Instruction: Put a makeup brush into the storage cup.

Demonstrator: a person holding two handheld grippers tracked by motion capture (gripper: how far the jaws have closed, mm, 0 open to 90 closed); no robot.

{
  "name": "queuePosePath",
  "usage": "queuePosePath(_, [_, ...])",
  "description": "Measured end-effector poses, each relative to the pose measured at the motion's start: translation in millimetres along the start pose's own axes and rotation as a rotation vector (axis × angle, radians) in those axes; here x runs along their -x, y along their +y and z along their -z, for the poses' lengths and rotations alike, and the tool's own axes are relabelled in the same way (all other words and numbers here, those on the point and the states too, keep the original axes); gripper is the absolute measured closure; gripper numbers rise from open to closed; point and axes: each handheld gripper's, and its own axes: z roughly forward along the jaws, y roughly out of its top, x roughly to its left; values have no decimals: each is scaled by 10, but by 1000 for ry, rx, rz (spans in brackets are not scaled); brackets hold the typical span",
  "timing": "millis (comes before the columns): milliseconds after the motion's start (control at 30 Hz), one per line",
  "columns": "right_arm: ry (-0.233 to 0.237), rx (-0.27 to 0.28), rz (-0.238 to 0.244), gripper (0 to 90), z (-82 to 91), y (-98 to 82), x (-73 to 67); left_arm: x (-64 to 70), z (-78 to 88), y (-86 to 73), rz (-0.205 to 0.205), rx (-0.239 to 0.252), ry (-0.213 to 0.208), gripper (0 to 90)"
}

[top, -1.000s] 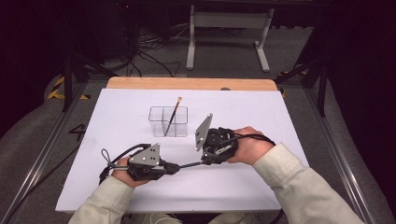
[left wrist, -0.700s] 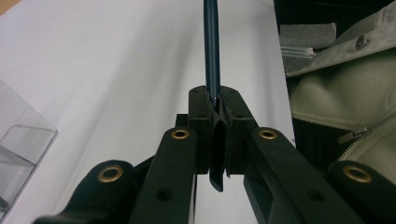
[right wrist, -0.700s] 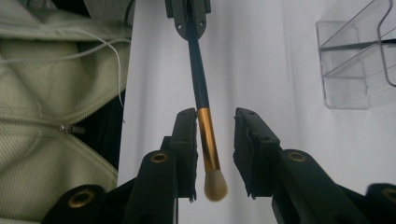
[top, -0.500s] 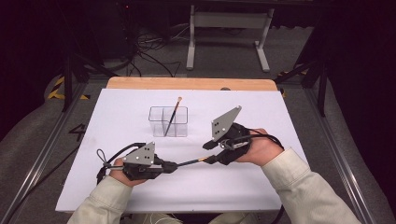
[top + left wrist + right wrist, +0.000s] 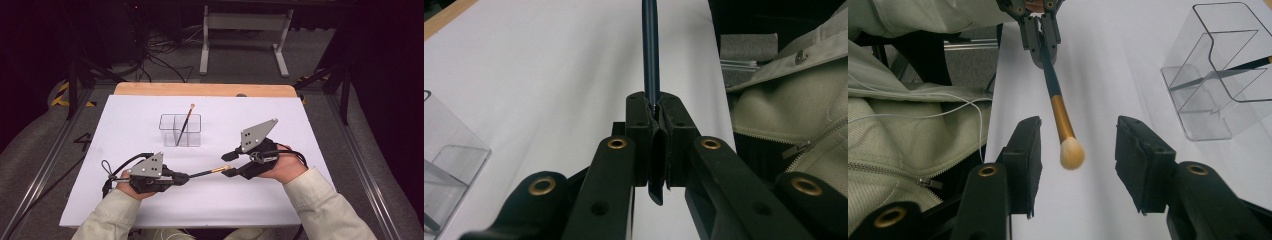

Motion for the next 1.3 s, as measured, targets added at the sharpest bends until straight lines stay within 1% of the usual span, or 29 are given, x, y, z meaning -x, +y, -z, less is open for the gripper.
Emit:
queuePosePath(33, [0,0,0,551,0,0,0,0,0,0,0,0,0,846])
queuePosePath(100, [-2,30,-2,571,3,-33,-3,0,2,-2,-1,7,-1,846])
queuePosePath(200, [-4,58,-10,588,-1,-70,-7,-2,5,-5,1,12,-5,846])
queuePosePath(267, [-11,66,-9,597,-11,-96,-10,-2,4,-7,1,13,-7,846])
queuePosePath(367, [-9,92,-14,616,-25,-141,-15,0,2,-7,-3,15,-10,846])
queuePosePath(433, [-1,105,-25,626,-32,-162,-16,0,4,-7,-5,17,-9,846])
queuePosePath(533, [2,120,-27,635,-40,-182,-10,1,6,-7,-5,19,-8,846])
queuePosePath(600, [15,137,-31,642,-39,-192,-12,-1,5,-9,-5,20,-11,846])
queuePosePath(700, [18,149,-32,707,-29,-196,-18,-6,6,-15,-5,21,-11,846])
queuePosePath(767, [22,152,-31,751,-22,-200,-18,-4,5,-18,-3,21,-8,846])
queuePosePath(833, [22,145,-19,809,-26,-202,-23,-7,1,-22,-5,19,-5,846])
queuePosePath(867, [25,142,-17,822,-27,-201,-29,-9,-1,-25,-5,20,-7,846])
queuePosePath(1000, [24,139,-7,829,-26,-197,-34,-11,-3,-31,-6,19,-8,846])
queuePosePath(1100, [33,139,-10,835,-22,-198,-29,-10,-8,-31,-10,19,-8,846])
queuePosePath(1300, [47,122,-3,840,-27,-197,-17,-11,-14,-35,-10,14,-9,845])
